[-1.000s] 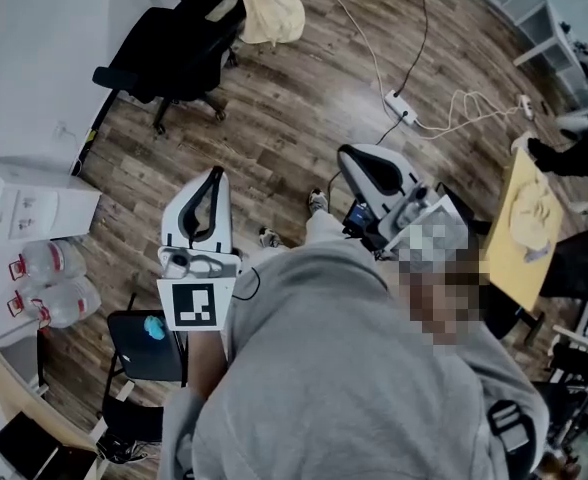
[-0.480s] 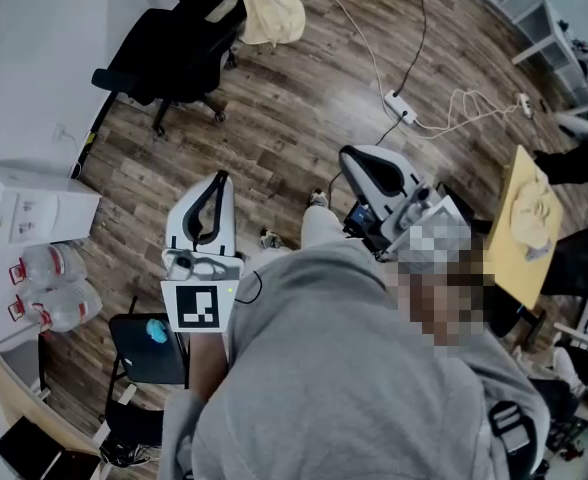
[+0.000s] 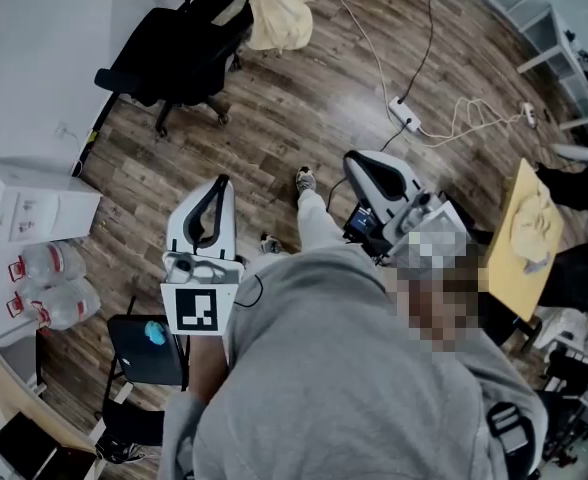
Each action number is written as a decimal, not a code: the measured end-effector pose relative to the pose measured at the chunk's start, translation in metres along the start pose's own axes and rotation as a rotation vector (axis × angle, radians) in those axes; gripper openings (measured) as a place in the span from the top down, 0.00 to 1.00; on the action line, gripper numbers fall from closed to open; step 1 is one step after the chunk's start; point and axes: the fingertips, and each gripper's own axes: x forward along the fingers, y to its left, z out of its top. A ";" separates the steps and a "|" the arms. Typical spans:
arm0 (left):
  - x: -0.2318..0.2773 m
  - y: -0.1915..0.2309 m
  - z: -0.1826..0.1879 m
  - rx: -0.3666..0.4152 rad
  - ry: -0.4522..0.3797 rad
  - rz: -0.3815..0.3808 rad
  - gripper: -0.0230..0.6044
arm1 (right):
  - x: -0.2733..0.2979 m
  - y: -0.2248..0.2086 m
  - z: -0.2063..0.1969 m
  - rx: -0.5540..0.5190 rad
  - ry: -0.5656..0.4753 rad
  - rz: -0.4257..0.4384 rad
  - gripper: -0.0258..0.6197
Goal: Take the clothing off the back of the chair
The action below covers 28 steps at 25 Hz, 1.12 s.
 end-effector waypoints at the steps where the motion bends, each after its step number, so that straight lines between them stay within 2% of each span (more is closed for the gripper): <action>1: 0.004 0.003 0.000 -0.003 0.000 0.006 0.91 | 0.004 -0.004 -0.001 0.003 0.003 0.002 0.91; 4: 0.018 0.009 -0.003 -0.019 0.002 0.018 0.91 | 0.015 -0.019 -0.002 0.014 0.013 0.004 0.91; 21: 0.153 0.027 -0.013 -0.012 0.038 -0.042 0.91 | 0.073 -0.135 0.015 0.060 0.024 -0.001 0.91; 28: 0.199 0.027 -0.010 -0.016 0.045 -0.014 0.91 | 0.088 -0.180 0.024 0.073 0.029 0.041 0.91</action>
